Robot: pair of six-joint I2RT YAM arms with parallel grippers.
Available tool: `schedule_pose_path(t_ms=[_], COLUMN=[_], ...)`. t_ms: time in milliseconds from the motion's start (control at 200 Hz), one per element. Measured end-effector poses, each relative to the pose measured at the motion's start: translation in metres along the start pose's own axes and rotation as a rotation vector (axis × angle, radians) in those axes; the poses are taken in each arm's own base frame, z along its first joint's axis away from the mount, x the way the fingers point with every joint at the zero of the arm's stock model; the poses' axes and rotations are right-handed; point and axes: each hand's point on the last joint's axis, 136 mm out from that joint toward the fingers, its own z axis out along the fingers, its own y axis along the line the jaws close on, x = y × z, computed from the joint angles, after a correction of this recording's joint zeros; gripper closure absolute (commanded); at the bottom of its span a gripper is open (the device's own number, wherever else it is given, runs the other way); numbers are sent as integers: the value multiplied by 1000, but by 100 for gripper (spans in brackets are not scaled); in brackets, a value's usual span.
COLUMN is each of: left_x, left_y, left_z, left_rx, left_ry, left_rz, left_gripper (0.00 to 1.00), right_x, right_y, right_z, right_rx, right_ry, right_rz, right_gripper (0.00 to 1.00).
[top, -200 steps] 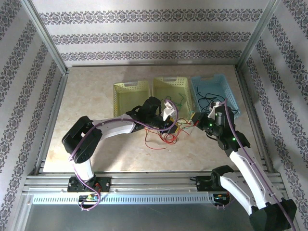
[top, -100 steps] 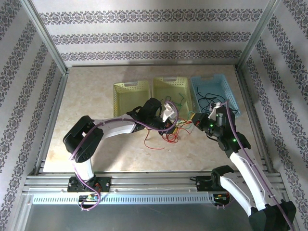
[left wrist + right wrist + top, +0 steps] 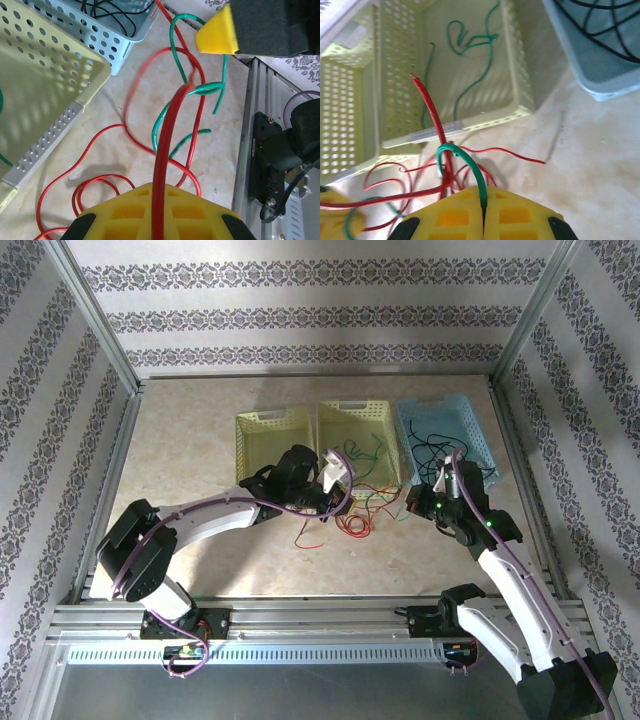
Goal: Untangle the cables
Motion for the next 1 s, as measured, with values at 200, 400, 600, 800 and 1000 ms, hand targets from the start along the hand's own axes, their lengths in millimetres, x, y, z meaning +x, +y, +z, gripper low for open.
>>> schedule_pose_path(t_ms=[200, 400, 600, 800, 1000], left_x=[28, 64, 75, 87, 57], left_y=[-5, -7, 5, 18, 18], left_z=[-7, -7, -8, -9, -6], left_rx=[0, -8, -68, -130, -142], left_ry=[116, 225, 251, 258, 147], left_rz=[21, 24, 34, 35, 77], left_gripper=[100, 86, 26, 15, 21], right_x=[-8, -12, -28, -34, -21], right_y=[-14, -11, 16, 39, 49], right_z=[-4, -6, -21, -32, -21], right_rx=[73, 63, -85, -210, -281], right_ry=[-57, -82, -170, -202, -120], right_rz=[47, 63, 43, 20, 40], right_gripper=[100, 100, 100, 100, 100])
